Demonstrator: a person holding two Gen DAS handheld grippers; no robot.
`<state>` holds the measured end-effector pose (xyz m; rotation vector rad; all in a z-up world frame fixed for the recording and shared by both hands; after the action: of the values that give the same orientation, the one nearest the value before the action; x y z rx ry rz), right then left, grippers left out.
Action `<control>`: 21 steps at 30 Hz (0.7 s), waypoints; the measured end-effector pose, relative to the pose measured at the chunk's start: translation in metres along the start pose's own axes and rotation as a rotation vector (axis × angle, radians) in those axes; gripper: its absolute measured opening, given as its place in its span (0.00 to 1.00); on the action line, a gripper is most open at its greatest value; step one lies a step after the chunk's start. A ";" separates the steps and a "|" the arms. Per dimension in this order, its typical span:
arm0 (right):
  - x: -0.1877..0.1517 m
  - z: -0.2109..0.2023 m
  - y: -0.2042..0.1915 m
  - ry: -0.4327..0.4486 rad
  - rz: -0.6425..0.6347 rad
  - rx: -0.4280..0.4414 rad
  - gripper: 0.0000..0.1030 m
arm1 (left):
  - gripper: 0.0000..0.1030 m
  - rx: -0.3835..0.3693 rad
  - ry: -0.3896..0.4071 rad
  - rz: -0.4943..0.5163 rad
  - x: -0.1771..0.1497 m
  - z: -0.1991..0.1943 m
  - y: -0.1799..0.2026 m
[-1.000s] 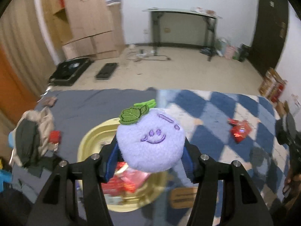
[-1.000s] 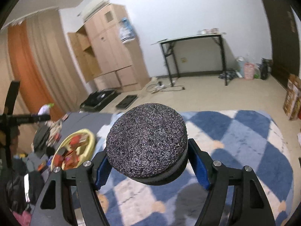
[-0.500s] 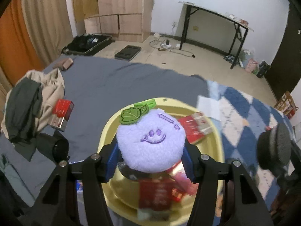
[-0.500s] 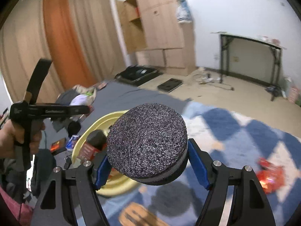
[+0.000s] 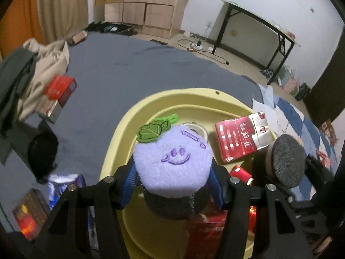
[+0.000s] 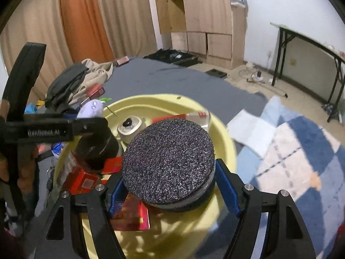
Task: Organize rigid objects
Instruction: 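Carry the plush and puck into the yellow tray with both tools, then open both tools and withdraw them from the yellow tray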
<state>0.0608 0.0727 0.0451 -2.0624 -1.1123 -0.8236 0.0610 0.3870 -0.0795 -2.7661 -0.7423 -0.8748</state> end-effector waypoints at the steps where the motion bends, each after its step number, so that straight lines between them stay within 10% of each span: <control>1: -0.001 0.003 -0.001 -0.005 -0.003 -0.001 0.71 | 0.58 -0.006 0.007 -0.014 -0.001 0.000 -0.001; 7: -0.001 0.022 -0.006 0.003 0.008 0.002 0.75 | 0.62 -0.001 0.029 -0.011 -0.002 0.000 -0.003; 14: -0.007 0.010 -0.030 -0.003 -0.011 0.040 0.95 | 1.00 0.008 0.139 -0.067 0.007 -0.035 -0.007; 21: -0.020 -0.066 -0.035 0.113 0.048 0.065 1.00 | 1.00 0.022 0.165 0.047 0.004 -0.117 0.036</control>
<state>0.0069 0.0278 0.0773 -1.9567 -1.0112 -0.8582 0.0235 0.3248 0.0185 -2.6408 -0.6522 -1.0629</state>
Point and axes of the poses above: each gripper's, at about its wrist camera, not at the fingertips, and z roughly the way its jaws point, y to its right, x to its top, the point moved 5 cm from there along z, roughly the way its jaws point, and after that the axes turned 13 degrees about x, right-handed, at the moved point
